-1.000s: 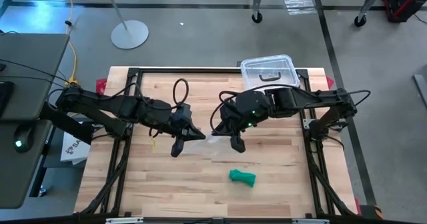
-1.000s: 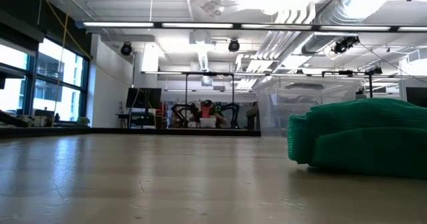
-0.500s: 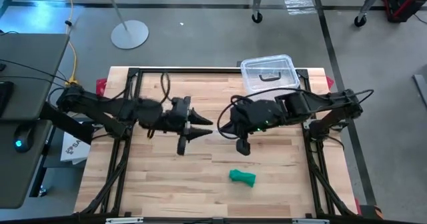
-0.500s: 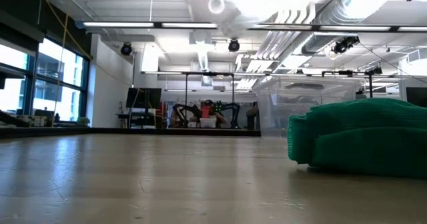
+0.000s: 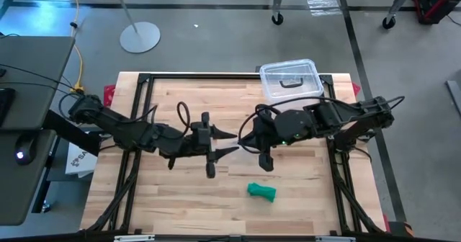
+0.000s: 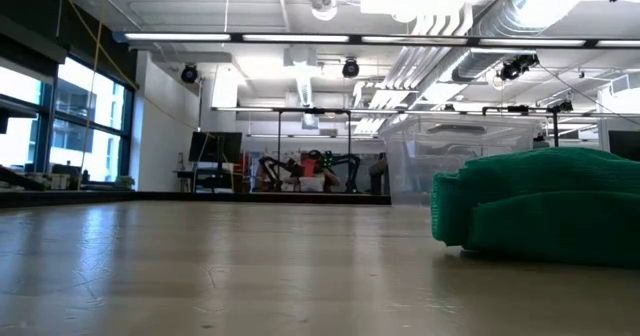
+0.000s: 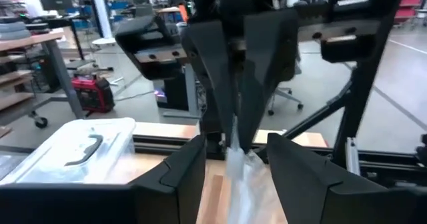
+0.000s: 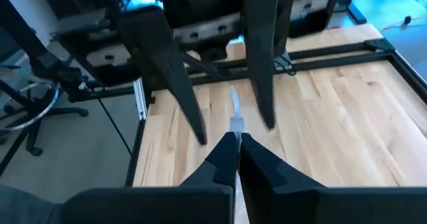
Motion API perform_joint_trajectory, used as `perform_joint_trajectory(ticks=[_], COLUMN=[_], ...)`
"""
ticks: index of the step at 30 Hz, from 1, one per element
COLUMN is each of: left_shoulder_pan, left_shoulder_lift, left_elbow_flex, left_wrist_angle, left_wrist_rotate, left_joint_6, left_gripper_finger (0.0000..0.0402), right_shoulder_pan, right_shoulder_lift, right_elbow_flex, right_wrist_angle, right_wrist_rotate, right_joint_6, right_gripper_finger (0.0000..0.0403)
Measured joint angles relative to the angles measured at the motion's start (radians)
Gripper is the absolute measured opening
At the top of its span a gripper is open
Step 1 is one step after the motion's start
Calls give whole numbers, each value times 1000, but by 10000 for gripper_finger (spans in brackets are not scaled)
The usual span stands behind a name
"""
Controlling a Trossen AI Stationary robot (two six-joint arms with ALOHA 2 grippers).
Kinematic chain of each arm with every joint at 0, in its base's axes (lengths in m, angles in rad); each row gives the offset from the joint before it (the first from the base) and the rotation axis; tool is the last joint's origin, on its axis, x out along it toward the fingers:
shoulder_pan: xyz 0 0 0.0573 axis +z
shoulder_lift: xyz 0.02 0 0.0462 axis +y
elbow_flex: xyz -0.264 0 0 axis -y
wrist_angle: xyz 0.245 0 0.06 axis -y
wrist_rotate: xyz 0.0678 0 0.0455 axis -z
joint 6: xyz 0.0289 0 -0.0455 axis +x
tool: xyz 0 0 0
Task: Roll bandage
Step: Open the transparent zip bag
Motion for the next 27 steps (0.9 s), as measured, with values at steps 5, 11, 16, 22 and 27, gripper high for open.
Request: perform_joint_trajectory(ticks=[5,11,16,22,27], left_shoulder_pan=[0,0,-5,-6,-6], left_shoulder_lift=[0,0,-3,-4,-4], left_elbow_flex=[0,0,0,0,0], left_wrist_angle=[-14,-11,18,15,15], left_wrist_rotate=[14,10,13,15,15], left_joint_6=[-42,-48,-47,-47,-46], left_gripper_finger=[134,111,106,106,104], right_shoulder_pan=[0,0,0,0,0], right_shoulder_lift=[0,0,0,0,0], right_elbow_flex=[0,0,0,0,0], right_wrist_angle=[47,60,60,60,60], right_wrist_rotate=[-1,-2,-2,-3,-3], right_joint_6=[-8,-16,-16,-16,-16], right_gripper_finger=[0,0,0,0,0])
